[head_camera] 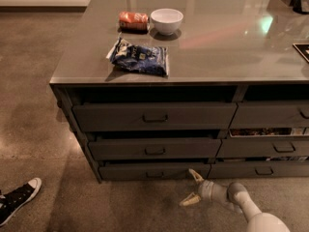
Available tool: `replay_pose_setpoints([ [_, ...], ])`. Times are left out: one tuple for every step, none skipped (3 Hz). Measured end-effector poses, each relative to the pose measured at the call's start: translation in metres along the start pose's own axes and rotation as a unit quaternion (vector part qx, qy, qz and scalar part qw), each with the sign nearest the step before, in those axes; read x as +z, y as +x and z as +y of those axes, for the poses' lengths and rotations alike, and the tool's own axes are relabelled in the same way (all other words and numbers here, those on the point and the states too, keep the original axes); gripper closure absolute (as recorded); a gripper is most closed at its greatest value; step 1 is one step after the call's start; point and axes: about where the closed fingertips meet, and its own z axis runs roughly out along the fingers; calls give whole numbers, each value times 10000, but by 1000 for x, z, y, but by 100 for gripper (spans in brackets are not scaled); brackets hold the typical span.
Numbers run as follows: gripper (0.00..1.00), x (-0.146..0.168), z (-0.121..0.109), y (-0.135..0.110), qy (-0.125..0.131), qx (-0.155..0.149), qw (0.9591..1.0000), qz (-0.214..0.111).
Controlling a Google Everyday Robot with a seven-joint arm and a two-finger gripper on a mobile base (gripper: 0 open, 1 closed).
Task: Close bottom drawer
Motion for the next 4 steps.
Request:
replay_pose_setpoints([
  [0,-13,0,9,117,101,9999,8],
  [0,-35,2,18,279,182,9994,21],
  [0,-56,4,23,417,205,9989,76],
  [0,-77,5,22,436,157,9986,246],
])
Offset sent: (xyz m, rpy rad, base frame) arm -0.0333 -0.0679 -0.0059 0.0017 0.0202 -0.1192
